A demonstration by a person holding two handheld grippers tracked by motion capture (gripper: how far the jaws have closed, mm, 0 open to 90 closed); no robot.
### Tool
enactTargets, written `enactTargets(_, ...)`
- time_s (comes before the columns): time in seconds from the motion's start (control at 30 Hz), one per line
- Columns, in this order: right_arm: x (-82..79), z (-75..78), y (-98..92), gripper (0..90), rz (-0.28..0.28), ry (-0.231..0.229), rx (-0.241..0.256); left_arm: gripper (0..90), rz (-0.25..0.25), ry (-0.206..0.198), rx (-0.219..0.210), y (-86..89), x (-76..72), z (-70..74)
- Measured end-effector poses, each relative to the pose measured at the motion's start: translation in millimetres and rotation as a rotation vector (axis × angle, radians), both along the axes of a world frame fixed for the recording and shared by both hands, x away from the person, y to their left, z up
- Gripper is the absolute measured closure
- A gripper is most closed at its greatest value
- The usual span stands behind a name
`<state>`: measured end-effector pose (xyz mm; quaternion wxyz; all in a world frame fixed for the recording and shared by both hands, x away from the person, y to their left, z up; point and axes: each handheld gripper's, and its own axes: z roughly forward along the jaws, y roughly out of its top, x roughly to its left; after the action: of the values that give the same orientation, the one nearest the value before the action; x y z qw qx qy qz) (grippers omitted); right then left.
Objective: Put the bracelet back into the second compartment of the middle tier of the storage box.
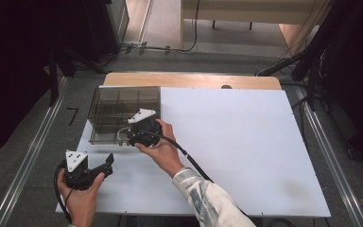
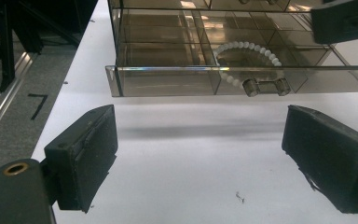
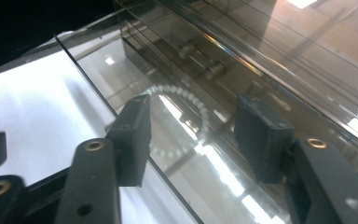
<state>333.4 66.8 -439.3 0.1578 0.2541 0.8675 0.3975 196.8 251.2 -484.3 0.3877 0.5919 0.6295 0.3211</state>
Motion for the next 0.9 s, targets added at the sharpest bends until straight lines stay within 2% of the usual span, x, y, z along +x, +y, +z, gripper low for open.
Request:
enactTargets(0.23, -5.1, 2.0, -20.5, 37.3, -0.009, 0.009, 0.007, 11.2, -0.009, 0.006, 0.007, -2.1, 1.4, -1.3)
enactTargets(0.43, -6.5, 2.3, -43.2, 32.1, -0.042, 0.028, 0.014, 11.2, -0.009, 0.006, 0.010, -2.2, 1.9, -1.2)
enactTargets(0.63, -11.4, 3.7, -74.5, 26.2, -0.082, 0.016, 0.032, 11.1, -0.009, 0.007, 0.012, -2.5, 2.3, -1.9)
enactTargets(0.9, -13.8, -4.5, -121.2, 21.0, -0.160, 0.042, 0.019, 11.1, -0.011, 0.009, 0.017, -4.5, 3.1, -2.0)
